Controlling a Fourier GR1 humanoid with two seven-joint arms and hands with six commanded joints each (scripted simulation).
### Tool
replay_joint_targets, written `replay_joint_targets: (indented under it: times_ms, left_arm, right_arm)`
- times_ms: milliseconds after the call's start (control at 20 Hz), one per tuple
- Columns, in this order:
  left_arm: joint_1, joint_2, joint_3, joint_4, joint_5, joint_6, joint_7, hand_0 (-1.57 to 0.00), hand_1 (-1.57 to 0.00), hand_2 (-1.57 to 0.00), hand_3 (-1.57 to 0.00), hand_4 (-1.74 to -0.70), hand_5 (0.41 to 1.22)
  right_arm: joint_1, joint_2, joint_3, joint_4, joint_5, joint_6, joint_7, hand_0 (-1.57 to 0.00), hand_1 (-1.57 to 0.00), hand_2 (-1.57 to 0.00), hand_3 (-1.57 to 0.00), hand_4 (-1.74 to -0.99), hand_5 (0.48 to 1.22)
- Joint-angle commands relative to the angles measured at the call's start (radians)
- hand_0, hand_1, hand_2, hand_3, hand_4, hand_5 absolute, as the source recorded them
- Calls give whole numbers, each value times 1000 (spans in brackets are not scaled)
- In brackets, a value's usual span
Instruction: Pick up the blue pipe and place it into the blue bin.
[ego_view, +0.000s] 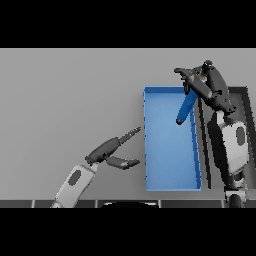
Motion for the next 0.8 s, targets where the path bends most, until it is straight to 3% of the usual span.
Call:
replay_joint_targets:
  times_ms: [0,200,350,450,550,600,650,700,750]
  left_arm:
    - [5,7,1,-3,4,-5,-12,1,1,1,1,-877,483]
    - [13,7,-6,-12,3,-6,-9,1,1,1,1,-868,481]
    - [18,-1,-11,-8,2,-4,-14,1,1,1,1,-877,479]
    - [14,2,-10,-2,-4,-3,-10,1,1,1,1,-880,475]
    - [14,0,-15,-8,-4,-3,-12,1,1,1,1,-883,479]
    - [13,-9,-19,-7,-7,1,-5,1,1,1,1,-885,481]
    - [11,-6,-20,1,-11,0,-9,1,1,1,1,-886,483]
    - [7,-9,-16,-1,-9,3,0,1,1,1,1,-885,486]
    - [7,-7,-16,-1,-11,5,3,1,1,1,1,-883,490]
  right_arm:
    - [48,5,8,-5,13,-22,13,-1571,-1571,-1571,-1571,-1499,1221]
    - [177,-2,31,-18,46,-102,79,-1571,-1571,-1571,-1571,-1499,1221]
    - [276,-25,85,-6,47,-175,80,-1571,-1571,-1571,-1571,-1499,1221]
    - [317,-68,136,0,20,-210,81,-1571,-1571,-1571,-1025,-1586,1221]
    - [345,-132,217,18,-22,-235,81,-1571,-1571,-1571,-681,-1642,1221]
    - [359,-167,273,24,-48,-263,81,-1571,-1571,-1571,-617,-1662,1221]
    - [365,-206,323,32,-88,-299,81,-1571,-1571,-1571,-808,-1617,1199]
    - [362,-247,378,52,-147,-345,81,-1571,-1514,-1454,-960,-1573,1188]
    - [351,-261,415,76,-192,-366,81,-1257,-1211,-1163,-768,-1515,1176]
